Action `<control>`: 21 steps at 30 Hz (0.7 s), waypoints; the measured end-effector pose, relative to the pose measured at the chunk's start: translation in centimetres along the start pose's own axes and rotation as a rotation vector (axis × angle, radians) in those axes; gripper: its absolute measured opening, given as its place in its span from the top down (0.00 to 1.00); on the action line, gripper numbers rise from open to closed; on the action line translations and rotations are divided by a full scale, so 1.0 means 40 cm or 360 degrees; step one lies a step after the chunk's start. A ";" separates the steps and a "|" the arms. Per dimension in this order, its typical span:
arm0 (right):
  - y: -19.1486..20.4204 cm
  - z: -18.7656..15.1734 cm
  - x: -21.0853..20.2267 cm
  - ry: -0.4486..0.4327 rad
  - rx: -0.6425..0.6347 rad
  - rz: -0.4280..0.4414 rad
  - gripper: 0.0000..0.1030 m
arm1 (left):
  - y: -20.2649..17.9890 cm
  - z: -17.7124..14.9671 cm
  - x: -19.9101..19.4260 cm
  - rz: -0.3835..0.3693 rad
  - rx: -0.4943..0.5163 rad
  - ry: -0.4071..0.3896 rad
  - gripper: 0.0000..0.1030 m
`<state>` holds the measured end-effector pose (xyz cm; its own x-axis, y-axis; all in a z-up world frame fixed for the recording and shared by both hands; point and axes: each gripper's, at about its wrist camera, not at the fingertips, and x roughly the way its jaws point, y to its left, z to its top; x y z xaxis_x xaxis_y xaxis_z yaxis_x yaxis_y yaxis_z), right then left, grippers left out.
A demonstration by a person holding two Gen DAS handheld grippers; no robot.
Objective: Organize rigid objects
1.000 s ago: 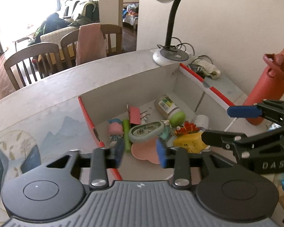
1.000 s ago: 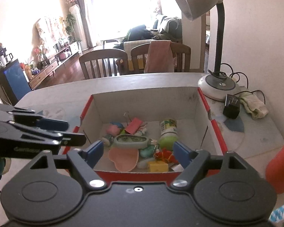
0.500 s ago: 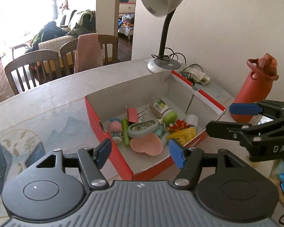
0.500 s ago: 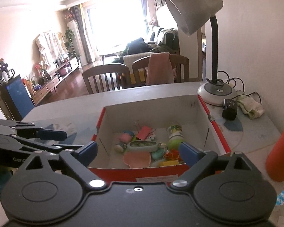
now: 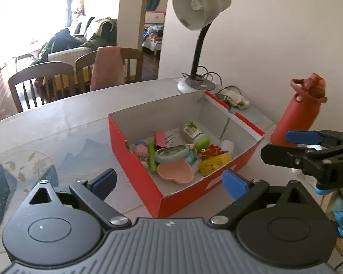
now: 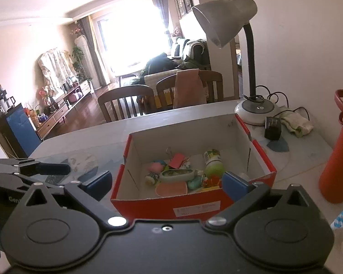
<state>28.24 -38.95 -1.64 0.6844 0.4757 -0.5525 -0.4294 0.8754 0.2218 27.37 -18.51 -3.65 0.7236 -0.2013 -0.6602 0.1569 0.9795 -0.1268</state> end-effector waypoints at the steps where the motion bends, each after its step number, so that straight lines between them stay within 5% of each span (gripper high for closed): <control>1: 0.000 -0.001 -0.002 -0.0004 0.0008 0.0000 0.01 | -0.001 -0.002 -0.002 0.0008 0.0005 -0.0002 0.03; 21: -0.007 -0.029 -0.041 -0.0023 0.0096 -0.0059 0.01 | -0.057 -0.012 -0.005 -0.0052 0.0149 -0.0027 0.03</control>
<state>26.54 -40.08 -1.73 0.7080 0.4438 -0.5494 -0.3679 0.8958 0.2495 26.55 -20.68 -3.60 0.7281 -0.2343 -0.6442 0.2424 0.9671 -0.0778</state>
